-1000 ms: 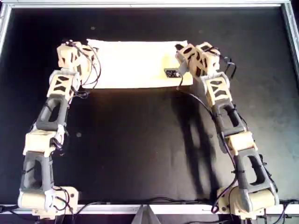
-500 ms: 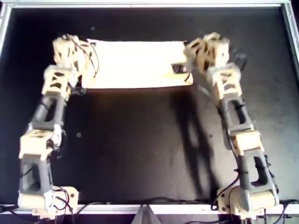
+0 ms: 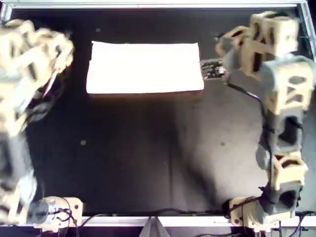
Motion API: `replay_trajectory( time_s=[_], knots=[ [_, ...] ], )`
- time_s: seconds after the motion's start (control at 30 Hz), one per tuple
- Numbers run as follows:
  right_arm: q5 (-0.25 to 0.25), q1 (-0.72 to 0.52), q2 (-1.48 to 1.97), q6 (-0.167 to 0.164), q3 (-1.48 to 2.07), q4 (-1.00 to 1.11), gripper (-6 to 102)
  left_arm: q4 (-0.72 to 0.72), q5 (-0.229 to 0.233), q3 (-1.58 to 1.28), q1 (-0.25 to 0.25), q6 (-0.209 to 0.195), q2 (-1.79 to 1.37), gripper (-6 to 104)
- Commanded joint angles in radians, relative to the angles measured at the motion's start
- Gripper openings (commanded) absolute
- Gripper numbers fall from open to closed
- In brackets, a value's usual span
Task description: Fold a cloth
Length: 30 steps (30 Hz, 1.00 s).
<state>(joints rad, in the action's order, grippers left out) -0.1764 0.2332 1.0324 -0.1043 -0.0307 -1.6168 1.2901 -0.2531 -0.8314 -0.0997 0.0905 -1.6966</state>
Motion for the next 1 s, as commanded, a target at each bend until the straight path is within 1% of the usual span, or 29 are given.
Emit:
replay_trajectory(
  time_s=[0.0,0.07,0.17,0.2,0.3,0.33,0.37,0.43,0.5,0.57,0.67,0.73,0.83,0.9,0.93,0.97],
  knots=[
    [0.008,-0.012,0.259,0.038,-0.026,-0.005,66,0.209,0.038,0.008,0.012,-0.063,-0.143,68],
    [0.008,-0.014,0.394,0.043,0.067,-0.005,66,0.259,0.054,0.008,0.02,-0.069,-0.219,68],
    [0.008,-0.015,0.672,0.048,0.333,-0.005,66,0.255,0.087,-0.005,0.023,-0.075,-0.405,68],
    [0.008,-0.015,0.769,0.049,0.439,-0.003,67,0.253,0.097,-0.028,0.035,-0.077,-0.474,68],
    [0.008,-0.015,1.066,0.049,0.795,0.002,67,0.252,0.089,-0.178,0.109,-0.078,-0.684,68],
    [0.008,-0.015,1.152,0.038,0.908,0.011,67,0.252,0.089,-0.247,0.123,-0.078,-0.749,68],
    [0.008,-0.015,1.224,0.035,1.023,0.025,67,0.247,0.089,-0.322,0.135,-0.078,-0.81,68],
    [0.009,-0.017,1.345,0.034,1.244,0.089,67,0.193,0.087,-0.476,0.123,-0.061,-0.916,68],
    [0.011,-0.017,1.42,0.034,1.442,0.216,67,0.034,0.087,-0.65,0.123,-0.058,-0.983,68],
    [0.026,-0.017,1.486,0.034,1.641,0.403,67,-0.195,0.089,-0.859,0.13,-0.058,-1.039,68],
    [0.094,-0.017,1.537,0.032,1.871,0.68,67,-0.508,0.089,-1.178,0.124,-0.058,-1.103,68],
    [0.14,-0.017,1.563,0.032,2.003,0.811,67,-0.664,0.089,-1.371,0.123,-0.058,-1.147,68],
    [0.19,-0.017,1.589,0.034,2.157,0.916,67,-0.848,0.089,-1.603,0.123,-0.058,-1.232,68],
    [0.216,-0.017,1.597,0.037,2.253,0.937,67,-0.925,0.087,-1.73,0.121,-0.058,-1.287,68],
    [0.229,-0.017,1.598,0.051,2.307,0.948,67,-0.956,0.087,-1.787,0.121,-0.058,-1.313,68],
    [0.239,-0.018,1.603,0.052,2.358,0.953,67,-0.979,0.087,-1.838,0.121,-0.058,-1.339,68]
  ],
)
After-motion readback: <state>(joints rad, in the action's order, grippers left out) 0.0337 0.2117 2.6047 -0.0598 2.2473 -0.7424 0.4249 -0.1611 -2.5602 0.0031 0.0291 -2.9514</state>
